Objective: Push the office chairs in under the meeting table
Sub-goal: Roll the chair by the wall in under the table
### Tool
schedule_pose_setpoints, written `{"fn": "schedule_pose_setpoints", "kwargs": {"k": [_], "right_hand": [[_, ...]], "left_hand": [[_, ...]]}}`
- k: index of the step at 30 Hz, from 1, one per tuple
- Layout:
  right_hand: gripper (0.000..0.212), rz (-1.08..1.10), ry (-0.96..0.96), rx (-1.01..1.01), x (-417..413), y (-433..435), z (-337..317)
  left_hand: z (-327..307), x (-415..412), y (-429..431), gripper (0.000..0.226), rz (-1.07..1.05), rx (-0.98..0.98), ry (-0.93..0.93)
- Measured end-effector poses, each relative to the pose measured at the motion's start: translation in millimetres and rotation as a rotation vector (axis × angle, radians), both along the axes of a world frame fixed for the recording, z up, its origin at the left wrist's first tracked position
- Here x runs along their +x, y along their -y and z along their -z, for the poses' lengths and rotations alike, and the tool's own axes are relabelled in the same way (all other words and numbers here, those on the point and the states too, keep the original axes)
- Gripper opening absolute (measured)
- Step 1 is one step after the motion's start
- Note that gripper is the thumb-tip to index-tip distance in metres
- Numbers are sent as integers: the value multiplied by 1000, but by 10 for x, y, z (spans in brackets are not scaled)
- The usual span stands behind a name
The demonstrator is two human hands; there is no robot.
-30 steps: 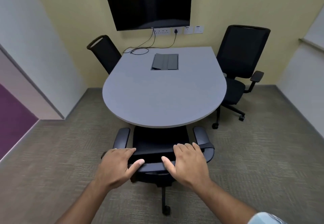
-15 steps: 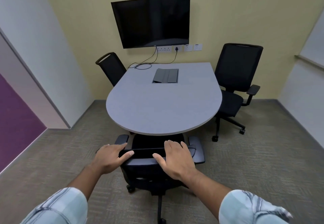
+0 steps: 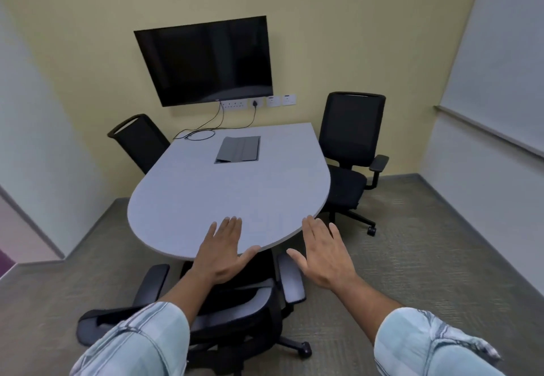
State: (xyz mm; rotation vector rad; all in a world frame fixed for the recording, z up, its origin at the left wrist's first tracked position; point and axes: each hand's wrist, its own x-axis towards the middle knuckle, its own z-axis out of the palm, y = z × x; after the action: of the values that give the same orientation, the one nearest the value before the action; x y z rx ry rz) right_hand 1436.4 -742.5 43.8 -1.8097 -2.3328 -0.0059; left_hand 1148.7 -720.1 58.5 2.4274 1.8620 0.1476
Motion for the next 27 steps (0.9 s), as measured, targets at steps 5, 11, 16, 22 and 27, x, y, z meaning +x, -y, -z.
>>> {"fn": "schedule_pose_setpoints", "kwargs": {"k": [5,11,16,22,27], "right_hand": [[96,87,1,7,626,-575,-7],[95,171,29,1,1396,-1407,-47],[94,220,87,6,1961,-2071,-145],[100,307,128,3,2478,-2729,-162],[101,370,105,27,2903,-3345,-184]], "left_hand": [[108,643,-739,107,43,29,-39],[239,1398,-1821,116,61,62,-16],[329,1896,-2650,121,94,59,-24],[325,2536,-3370,128,181,86,-6],[276,3013,-4026,127,183,128,-13]]}}
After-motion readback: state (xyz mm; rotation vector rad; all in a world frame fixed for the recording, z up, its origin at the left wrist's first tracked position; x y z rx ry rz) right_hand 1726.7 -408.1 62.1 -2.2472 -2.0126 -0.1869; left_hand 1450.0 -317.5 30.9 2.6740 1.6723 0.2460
